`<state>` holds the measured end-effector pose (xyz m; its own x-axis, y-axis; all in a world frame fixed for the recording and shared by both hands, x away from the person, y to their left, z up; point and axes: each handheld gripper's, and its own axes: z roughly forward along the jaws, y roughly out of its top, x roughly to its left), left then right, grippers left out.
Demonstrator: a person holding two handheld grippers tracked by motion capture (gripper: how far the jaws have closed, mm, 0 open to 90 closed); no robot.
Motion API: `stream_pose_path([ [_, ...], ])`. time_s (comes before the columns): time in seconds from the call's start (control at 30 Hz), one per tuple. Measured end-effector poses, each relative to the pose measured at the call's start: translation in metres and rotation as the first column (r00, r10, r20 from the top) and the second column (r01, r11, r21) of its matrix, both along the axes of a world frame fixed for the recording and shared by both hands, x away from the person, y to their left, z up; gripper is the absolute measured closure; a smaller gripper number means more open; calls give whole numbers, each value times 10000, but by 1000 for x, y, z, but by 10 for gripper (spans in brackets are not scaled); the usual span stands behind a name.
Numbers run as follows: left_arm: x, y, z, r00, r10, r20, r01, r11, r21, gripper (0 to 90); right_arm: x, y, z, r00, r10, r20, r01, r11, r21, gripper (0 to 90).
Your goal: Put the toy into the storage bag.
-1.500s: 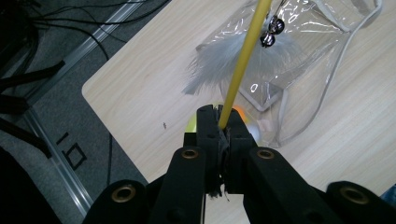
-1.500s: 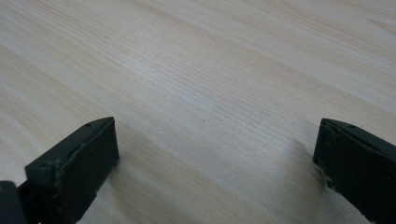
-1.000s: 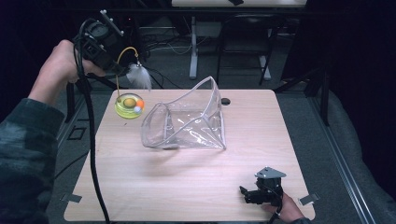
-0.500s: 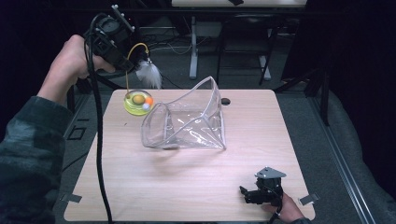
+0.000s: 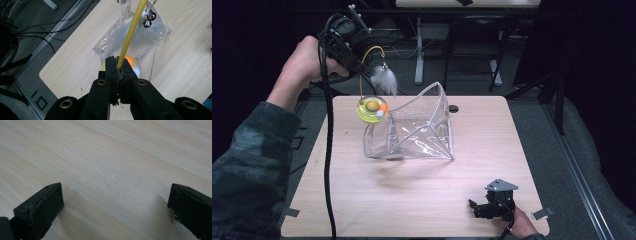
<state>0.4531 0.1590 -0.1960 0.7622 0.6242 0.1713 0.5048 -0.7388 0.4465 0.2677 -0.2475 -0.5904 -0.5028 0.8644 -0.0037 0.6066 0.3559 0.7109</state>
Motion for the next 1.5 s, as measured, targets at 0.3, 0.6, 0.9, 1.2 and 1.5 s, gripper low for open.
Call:
stream_pose_path([
  [0.3, 7, -18, -9, 9994, -293, -179, 294, 9995, 97, 882, 0, 0, 0, 10000, -5, 0, 5, 10000, 0, 0],
  [0.6, 14, -30, -25, 9978, -492, -455, 495, 9987, 68, 882, 0, 0, 0, 10000, 25, -6, -25, 10000, 53, 0],
  [0.9, 21, -42, -43, 9949, -630, -792, 634, 9980, 25, 882, 0, 0, 0, 10000, 1, 2, -1, 10000, -2, 0],
  [1.2, 29, -52, -62, 9908, -715, -1146, 719, 9974, -10, 882, 0, 0, 0, 10000, 2, -8, -2, 10000, -53, 0],
  [1.5, 37, -57, -85, 9864, -716, -1477, 695, 9974, -195, 882, 0, 0, 0, 10000, 8, -6, -8, 10000, -48, 0],
])
